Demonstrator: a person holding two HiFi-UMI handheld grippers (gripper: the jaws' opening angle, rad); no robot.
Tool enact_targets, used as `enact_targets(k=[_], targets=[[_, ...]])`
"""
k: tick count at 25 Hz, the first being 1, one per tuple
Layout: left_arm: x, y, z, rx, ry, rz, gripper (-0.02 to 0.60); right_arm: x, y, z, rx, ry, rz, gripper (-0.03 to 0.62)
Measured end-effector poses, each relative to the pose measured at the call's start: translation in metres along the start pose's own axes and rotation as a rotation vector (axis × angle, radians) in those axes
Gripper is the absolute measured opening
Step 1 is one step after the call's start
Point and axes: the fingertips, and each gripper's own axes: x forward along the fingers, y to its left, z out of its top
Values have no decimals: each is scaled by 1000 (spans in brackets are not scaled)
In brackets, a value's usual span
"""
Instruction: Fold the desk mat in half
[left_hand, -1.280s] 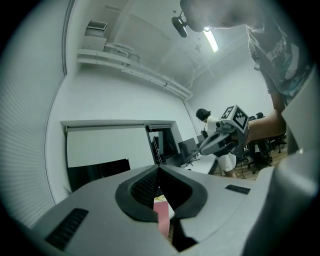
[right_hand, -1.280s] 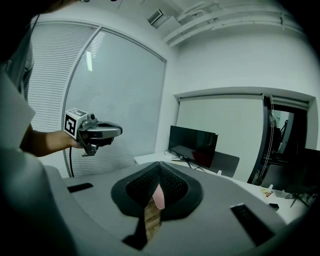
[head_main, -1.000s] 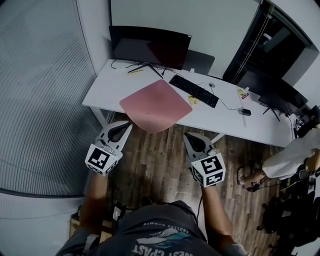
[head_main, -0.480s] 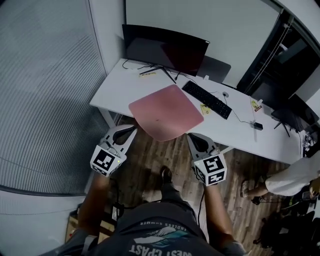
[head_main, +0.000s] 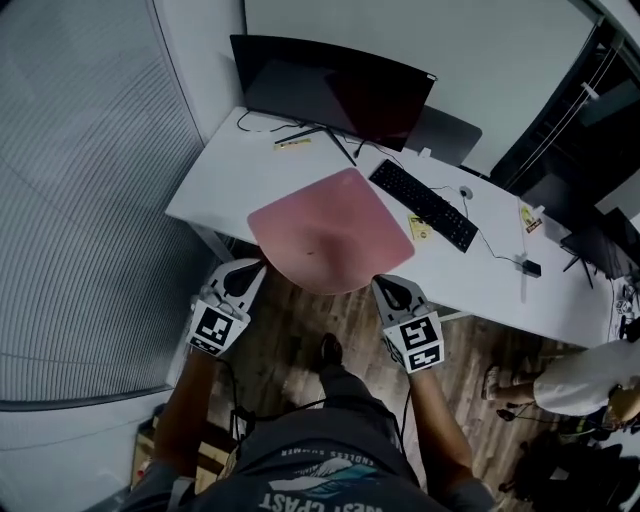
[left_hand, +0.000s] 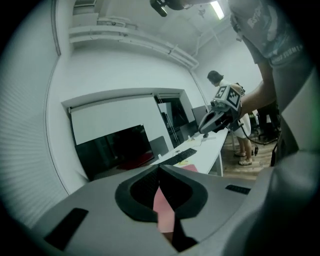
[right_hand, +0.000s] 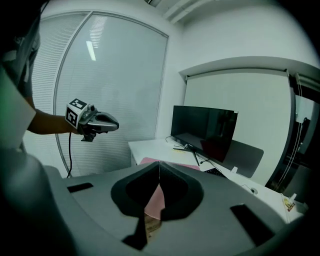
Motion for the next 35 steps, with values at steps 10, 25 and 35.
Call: enact_targets(k=[10, 25, 35], targets=[[55, 0, -154, 250, 329, 1, 18, 72, -16, -114, -303, 194, 41, 25], [112, -30, -324, 578, 619, -16, 385, 134, -16, -243, -940, 365, 71, 319], [128, -35, -348, 583, 603, 95, 411, 160, -25, -261, -1236, 300, 27, 362]])
